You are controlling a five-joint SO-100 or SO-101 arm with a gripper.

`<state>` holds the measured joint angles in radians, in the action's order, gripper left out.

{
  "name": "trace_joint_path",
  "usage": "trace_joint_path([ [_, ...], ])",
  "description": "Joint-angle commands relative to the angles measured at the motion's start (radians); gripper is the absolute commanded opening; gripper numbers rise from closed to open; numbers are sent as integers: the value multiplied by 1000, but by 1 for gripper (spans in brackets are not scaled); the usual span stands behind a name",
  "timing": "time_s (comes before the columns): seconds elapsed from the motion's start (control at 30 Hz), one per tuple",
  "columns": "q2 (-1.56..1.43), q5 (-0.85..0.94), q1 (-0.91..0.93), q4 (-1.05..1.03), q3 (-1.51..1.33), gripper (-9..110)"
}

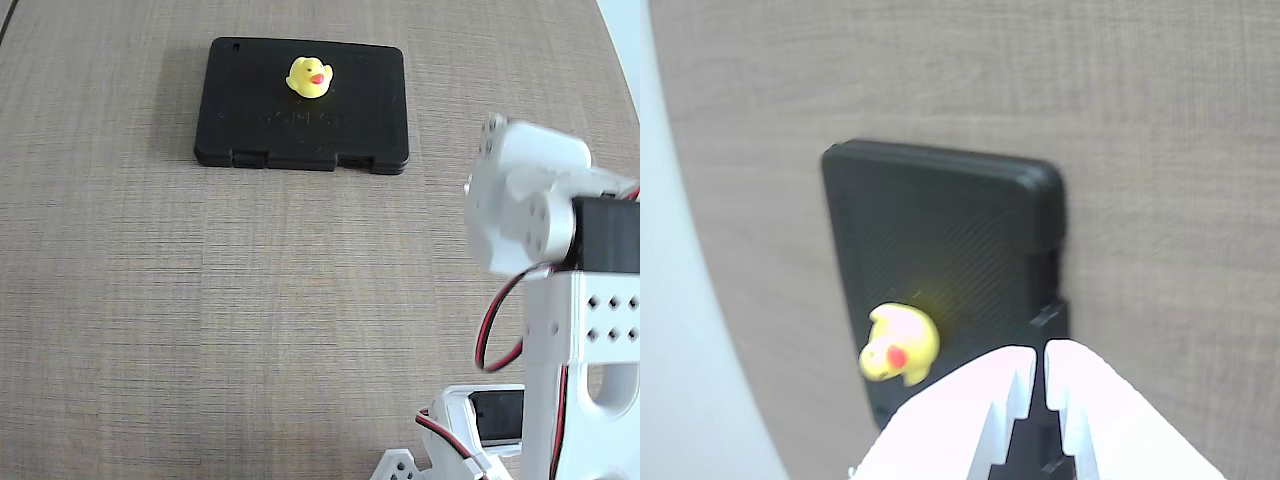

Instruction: Grasp a duck and put it on the black surface.

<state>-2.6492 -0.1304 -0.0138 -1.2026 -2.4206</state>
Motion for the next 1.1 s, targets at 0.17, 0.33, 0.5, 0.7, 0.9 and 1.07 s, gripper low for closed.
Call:
trace_joint_path([
  [0.17, -462, 5, -2, 104, -407, 0],
  [0.33, -541, 5, -3, 104, -472, 0],
  [0.5, -594, 5, -3, 104, -537, 0],
  [0.7, -640, 3, -3, 104, -603, 0],
  [0.9, -673, 3, -2, 104, -641, 0],
  [1.07, -709, 3, -2, 104, -675, 0],
])
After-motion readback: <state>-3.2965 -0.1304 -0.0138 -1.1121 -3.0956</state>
